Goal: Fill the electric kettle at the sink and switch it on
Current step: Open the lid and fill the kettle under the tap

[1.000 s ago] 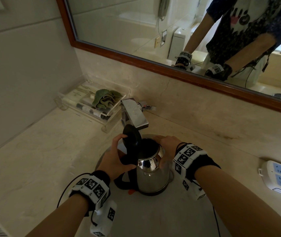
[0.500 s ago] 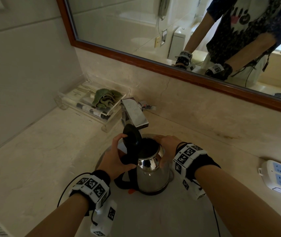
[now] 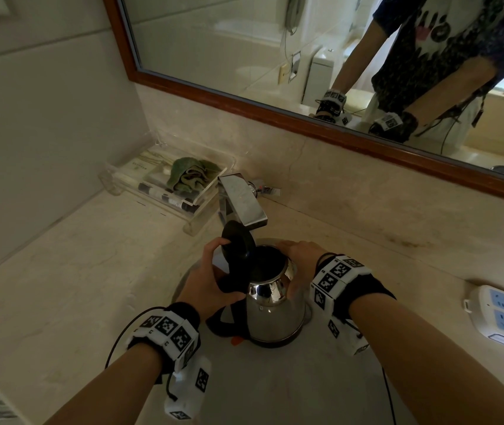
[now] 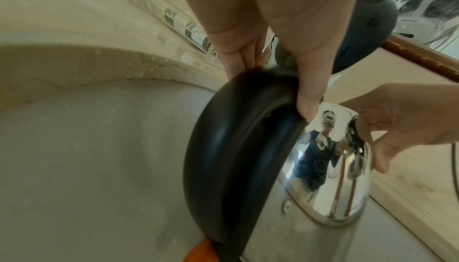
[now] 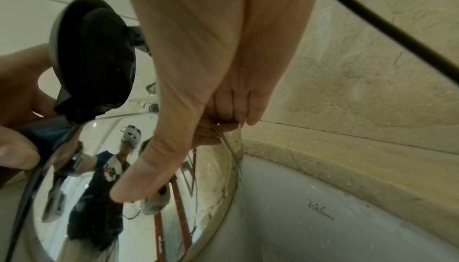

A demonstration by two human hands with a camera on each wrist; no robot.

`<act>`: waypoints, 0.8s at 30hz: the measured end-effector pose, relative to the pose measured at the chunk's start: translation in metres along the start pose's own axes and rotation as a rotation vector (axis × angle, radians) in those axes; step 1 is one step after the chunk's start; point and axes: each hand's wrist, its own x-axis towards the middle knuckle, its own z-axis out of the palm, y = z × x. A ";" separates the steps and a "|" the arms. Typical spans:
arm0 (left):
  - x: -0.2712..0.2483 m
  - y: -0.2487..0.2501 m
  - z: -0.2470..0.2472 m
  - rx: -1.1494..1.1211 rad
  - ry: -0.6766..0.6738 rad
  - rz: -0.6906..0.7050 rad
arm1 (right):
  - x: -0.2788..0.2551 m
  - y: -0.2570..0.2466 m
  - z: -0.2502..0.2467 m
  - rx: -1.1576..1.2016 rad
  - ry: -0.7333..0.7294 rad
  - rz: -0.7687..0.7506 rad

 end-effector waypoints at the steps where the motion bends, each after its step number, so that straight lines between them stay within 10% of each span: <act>1: 0.000 0.000 0.000 0.000 0.001 0.001 | 0.000 0.000 0.000 0.002 0.000 -0.001; 24: -0.001 0.002 0.000 0.017 0.004 -0.019 | -0.001 -0.002 -0.001 -0.020 -0.018 0.008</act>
